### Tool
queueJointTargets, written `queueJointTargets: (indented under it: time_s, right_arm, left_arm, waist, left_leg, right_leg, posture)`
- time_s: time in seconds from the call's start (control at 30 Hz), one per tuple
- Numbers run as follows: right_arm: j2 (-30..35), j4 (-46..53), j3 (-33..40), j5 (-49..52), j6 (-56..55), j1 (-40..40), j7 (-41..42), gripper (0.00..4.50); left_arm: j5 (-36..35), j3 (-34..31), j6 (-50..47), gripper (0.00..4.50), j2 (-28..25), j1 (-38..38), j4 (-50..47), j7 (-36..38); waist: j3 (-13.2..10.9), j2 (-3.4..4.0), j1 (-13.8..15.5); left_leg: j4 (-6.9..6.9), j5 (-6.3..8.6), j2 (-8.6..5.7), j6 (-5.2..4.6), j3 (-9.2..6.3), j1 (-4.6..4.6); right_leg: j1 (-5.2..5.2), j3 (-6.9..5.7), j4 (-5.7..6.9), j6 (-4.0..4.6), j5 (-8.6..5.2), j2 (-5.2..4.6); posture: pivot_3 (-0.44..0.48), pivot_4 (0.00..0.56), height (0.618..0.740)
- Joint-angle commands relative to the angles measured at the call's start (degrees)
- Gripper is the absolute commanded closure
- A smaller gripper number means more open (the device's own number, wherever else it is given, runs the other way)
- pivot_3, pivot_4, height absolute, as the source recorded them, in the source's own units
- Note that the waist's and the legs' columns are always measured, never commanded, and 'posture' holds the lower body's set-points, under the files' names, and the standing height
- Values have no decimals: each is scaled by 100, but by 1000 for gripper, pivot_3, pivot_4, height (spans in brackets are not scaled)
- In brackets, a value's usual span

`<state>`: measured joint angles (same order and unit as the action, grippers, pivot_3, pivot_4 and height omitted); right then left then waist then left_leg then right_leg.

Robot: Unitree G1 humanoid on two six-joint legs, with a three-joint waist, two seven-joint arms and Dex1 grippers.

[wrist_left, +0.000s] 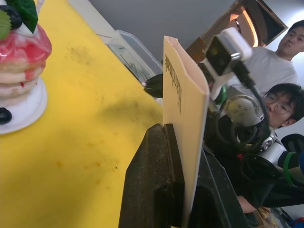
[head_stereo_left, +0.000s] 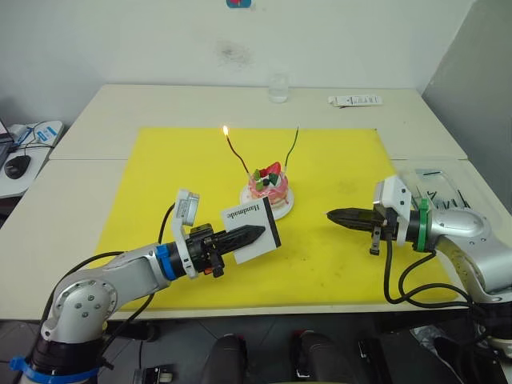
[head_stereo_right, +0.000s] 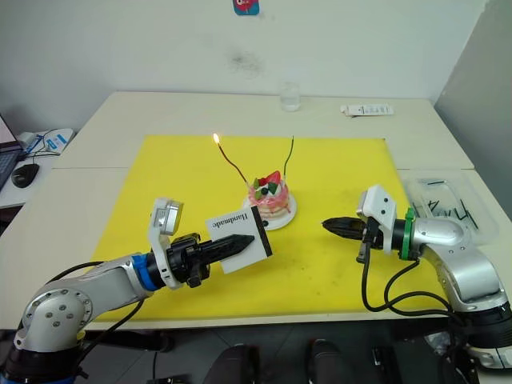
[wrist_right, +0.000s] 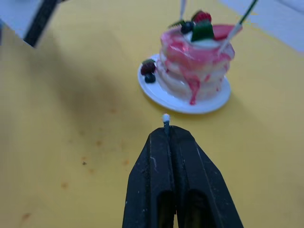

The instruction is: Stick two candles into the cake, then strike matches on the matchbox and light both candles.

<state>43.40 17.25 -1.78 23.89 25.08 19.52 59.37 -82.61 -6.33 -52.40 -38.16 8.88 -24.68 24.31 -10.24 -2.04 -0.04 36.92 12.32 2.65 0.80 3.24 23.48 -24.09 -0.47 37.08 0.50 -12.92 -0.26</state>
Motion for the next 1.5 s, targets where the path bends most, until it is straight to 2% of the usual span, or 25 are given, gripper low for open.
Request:
queueJointTargets:
  time_s: [0.03,0.17,0.5,0.87,1.5]
  right_arm:
    - [93,303,-66,-124,-108,346,14,4470]
    - [85,256,-475,-966,-965,606,-64,4470]
    - [-130,298,-859,-1509,-1645,957,-85,4470]
    - [-308,497,-1012,-1524,-1534,1254,-59,4470]
    - [-379,409,-1033,-1590,-1412,1349,-50,4470]
  left_arm:
    - [98,84,-58,4500,133,281,147,-27]
    - [341,247,-181,4500,212,530,241,44]
    - [545,302,-424,4500,432,865,409,29]
    - [967,338,-493,4500,725,1100,634,89]
    - [1002,245,-656,4500,915,1291,690,192]
  waist:
    - [-1,-1,0]
    - [-1,-1,-3]
    - [-1,-1,-4]
    - [-1,-1,-4]
    - [-1,-1,-5]
  left_leg:
    - [1,0,0,0,0,1]
    - [2,0,-2,0,1,4]
    - [2,0,0,0,-3,10]
    - [3,0,0,0,-5,10]
    - [3,0,0,0,-6,10]
  right_leg:
    - [0,1,-1,-3,2,0]
    - [-2,-2,-2,-5,3,0]
    - [-7,-3,1,-11,7,1]
    - [-5,-4,2,-12,7,0]
    - [-5,-5,4,-13,8,0]
  posture:
    - [0,150,740]
    - [0,150,740]
    - [0,150,740]
    - [0,150,740]
    - [0,150,740]
